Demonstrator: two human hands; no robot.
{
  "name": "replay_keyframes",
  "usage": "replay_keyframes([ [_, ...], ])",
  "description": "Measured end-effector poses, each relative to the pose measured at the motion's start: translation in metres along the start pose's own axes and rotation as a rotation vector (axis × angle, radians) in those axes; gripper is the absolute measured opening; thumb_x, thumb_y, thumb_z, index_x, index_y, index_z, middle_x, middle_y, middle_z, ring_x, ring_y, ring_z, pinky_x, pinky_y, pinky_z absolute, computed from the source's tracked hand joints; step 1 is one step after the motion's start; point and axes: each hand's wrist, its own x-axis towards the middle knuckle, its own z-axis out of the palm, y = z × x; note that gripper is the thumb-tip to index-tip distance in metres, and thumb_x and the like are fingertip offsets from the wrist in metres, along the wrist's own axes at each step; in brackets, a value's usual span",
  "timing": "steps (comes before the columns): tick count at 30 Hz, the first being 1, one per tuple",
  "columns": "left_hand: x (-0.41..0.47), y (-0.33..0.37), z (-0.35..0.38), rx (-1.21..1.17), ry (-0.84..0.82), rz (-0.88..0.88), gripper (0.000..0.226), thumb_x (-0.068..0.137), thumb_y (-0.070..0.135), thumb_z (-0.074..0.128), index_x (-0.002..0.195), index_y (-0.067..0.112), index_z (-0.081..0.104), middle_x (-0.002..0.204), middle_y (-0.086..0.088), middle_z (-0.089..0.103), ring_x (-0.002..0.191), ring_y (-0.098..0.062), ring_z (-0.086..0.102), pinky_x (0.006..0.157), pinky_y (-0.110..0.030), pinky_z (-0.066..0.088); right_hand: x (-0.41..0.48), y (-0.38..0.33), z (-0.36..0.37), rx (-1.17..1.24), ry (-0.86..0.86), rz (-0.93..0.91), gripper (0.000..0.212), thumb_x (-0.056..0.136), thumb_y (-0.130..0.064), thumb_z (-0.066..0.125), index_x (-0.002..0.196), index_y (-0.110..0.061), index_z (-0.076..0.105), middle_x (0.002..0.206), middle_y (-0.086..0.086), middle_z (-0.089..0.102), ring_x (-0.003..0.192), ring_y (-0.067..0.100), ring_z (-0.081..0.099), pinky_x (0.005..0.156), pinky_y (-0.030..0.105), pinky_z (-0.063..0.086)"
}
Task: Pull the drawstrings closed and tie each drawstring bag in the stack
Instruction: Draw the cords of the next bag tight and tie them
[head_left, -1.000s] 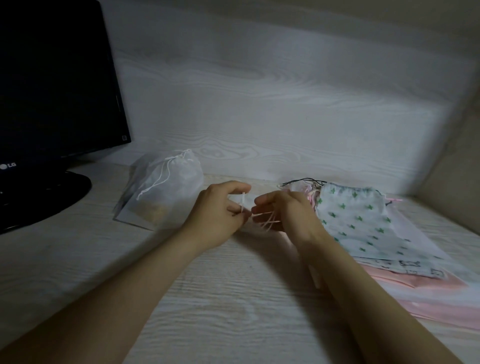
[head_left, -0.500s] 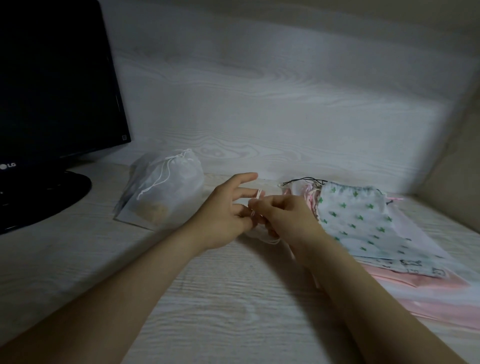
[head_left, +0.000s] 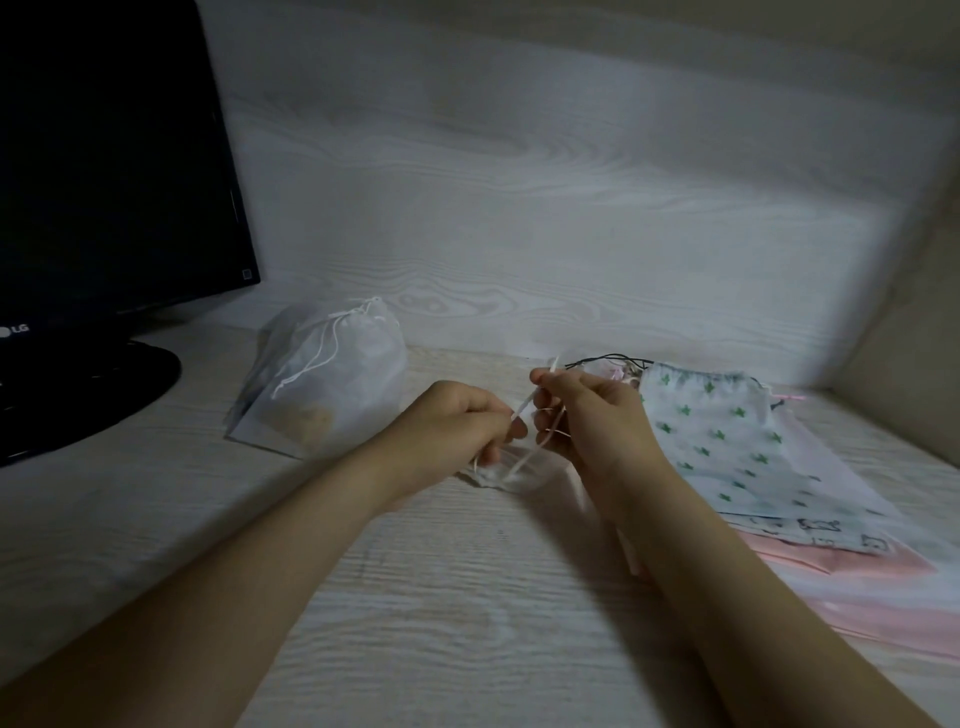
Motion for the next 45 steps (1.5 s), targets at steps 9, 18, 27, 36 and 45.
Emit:
replay_keyframes([
  [9,0.001,-0.006,-0.002,-0.025,0.008,0.013,0.022,0.110,0.016,0.054,0.109,0.005,0.073,0.076,0.000,0.067,0.057,-0.009,0.054,0.053,-0.021,0.045,0.000,-0.001,-0.005,-0.334,0.145,-0.074,0.019,0.091,-0.012,0.063,0.083,-0.006,0.079,0.065,0.005,0.074,0.055,0.016,0.062,0.051,0.028,0.048],
  [18,-0.004,0.003,-0.003,0.030,-0.080,-0.044,0.020,0.105,0.017,0.061,0.099,0.013,0.080,0.064,0.002,0.061,0.056,-0.008,0.053,0.053,-0.020,0.045,-0.007,-0.009,-0.001,-0.085,-0.007,-0.163,0.029,0.094,0.006,0.049,0.096,-0.001,0.078,0.076,0.015,0.072,0.059,0.021,0.062,0.053,0.030,0.051],
  [27,-0.005,0.003,-0.005,0.059,-0.151,-0.024,0.025,0.101,0.028,0.065,0.089,0.010,0.078,0.066,-0.009,0.059,0.065,-0.021,0.050,0.059,-0.029,0.041,0.002,0.005,-0.005,-0.363,-0.043,-0.340,0.034,0.099,0.006,0.049,0.111,-0.010,0.076,0.093,0.002,0.079,0.082,0.021,0.075,0.081,0.034,0.062],
  [36,-0.003,-0.003,-0.009,-0.032,-0.161,-0.012,0.022,0.106,0.024,0.062,0.097,0.017,0.081,0.069,-0.008,0.060,0.062,-0.014,0.054,0.062,-0.029,0.047,-0.004,0.003,-0.005,-0.595,-0.086,-0.346,0.030,0.103,-0.014,0.057,0.131,-0.019,0.064,0.090,0.003,0.078,0.059,0.012,0.073,0.056,0.020,0.053],
  [45,0.005,-0.008,-0.012,-0.202,-0.031,-0.023,0.019,0.105,0.014,0.063,0.107,0.004,0.080,0.077,-0.005,0.063,0.065,-0.009,0.053,0.066,-0.023,0.048,-0.012,-0.004,-0.003,-0.931,-0.153,-0.601,0.034,0.082,-0.037,0.069,0.114,-0.028,0.073,0.091,-0.013,0.072,0.081,-0.005,0.062,0.073,0.017,0.047],
])
